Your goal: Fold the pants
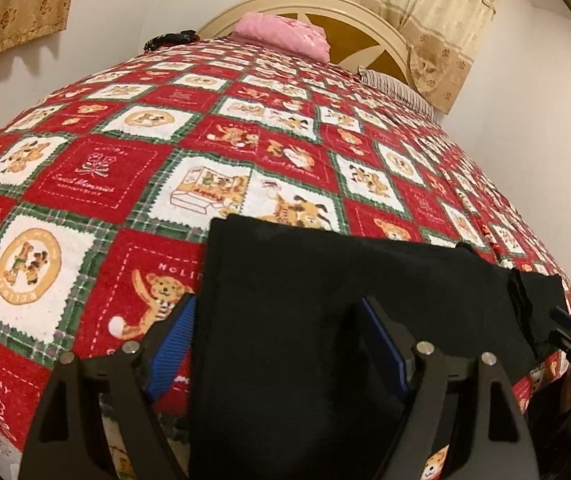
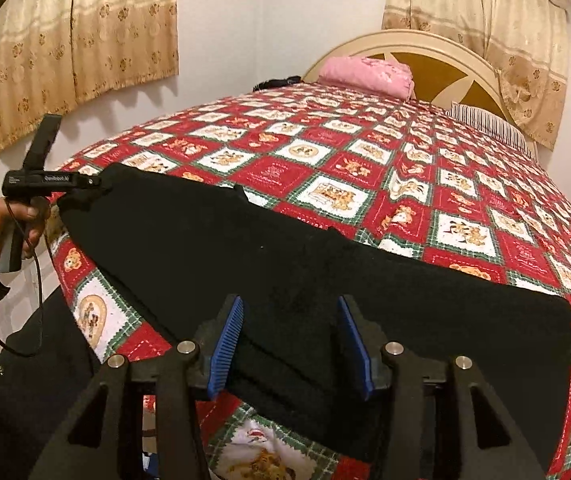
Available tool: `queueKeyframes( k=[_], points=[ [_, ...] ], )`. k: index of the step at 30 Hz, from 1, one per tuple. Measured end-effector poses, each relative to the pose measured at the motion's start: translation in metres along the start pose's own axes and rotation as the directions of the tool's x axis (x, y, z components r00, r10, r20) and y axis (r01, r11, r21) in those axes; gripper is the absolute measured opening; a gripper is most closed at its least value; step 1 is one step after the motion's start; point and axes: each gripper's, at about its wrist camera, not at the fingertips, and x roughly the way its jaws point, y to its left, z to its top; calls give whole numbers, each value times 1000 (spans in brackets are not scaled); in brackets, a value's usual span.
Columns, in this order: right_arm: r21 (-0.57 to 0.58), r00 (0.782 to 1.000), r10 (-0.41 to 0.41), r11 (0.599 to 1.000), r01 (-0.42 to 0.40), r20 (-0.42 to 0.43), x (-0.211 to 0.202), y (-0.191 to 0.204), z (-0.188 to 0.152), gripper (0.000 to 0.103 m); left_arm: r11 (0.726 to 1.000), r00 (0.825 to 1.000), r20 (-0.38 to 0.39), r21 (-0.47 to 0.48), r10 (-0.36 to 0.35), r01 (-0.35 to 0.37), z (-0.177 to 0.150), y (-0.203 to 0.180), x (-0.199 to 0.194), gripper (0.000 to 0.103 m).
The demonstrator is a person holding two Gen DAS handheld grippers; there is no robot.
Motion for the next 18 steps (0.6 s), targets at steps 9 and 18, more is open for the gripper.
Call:
queueKeyframes(
  k=[9, 18],
  points=[
    [14, 1000, 4, 1000, -5, 21, -4, -3, -6, 55, 1000, 1000, -2, -8, -17, 17, 8, 0, 6, 72],
    [29, 999, 7, 1000, -8, 40, -9, -11, -9, 55, 1000, 1000, -12, -19, -8, 8, 6, -2, -11, 25]
  ],
)
